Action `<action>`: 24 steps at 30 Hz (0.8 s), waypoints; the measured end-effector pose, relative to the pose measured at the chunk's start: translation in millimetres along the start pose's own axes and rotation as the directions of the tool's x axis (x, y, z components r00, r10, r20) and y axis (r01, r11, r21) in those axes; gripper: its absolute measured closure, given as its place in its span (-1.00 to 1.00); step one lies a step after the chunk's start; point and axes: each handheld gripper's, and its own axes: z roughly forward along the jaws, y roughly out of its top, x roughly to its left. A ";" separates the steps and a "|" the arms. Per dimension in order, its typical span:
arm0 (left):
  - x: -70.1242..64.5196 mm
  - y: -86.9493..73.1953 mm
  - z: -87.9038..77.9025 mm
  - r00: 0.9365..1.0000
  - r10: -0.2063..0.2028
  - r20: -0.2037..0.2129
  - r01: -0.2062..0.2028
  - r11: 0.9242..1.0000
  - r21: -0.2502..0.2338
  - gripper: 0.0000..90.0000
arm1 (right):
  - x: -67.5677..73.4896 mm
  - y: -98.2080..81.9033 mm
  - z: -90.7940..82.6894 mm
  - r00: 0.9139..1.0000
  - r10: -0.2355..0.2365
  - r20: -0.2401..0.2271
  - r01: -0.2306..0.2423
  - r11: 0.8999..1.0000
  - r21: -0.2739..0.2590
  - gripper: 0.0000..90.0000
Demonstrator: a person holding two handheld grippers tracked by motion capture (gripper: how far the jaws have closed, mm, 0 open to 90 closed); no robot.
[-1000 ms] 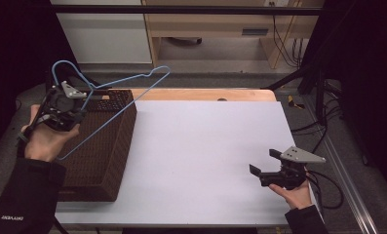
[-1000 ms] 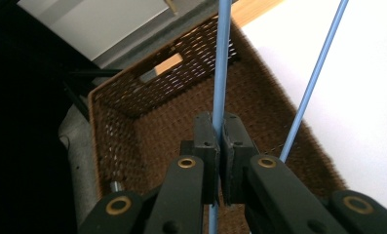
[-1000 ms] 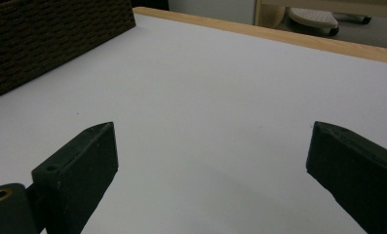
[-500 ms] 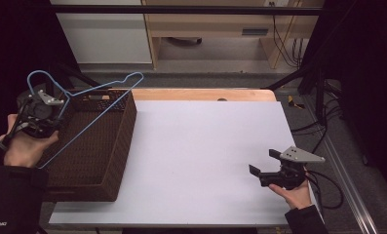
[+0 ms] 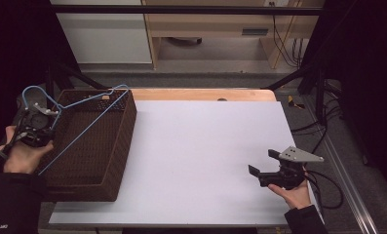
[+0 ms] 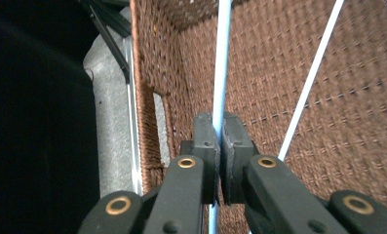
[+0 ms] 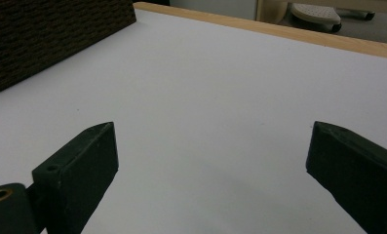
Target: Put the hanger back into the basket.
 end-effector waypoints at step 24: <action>-36.4 -20.8 59.5 0.993 -0.005 0.119 -0.009 0.993 0.114 0.83 | -0.1 -0.7 1.0 1.000 0.002 0.000 -0.002 1.000 0.006 -0.88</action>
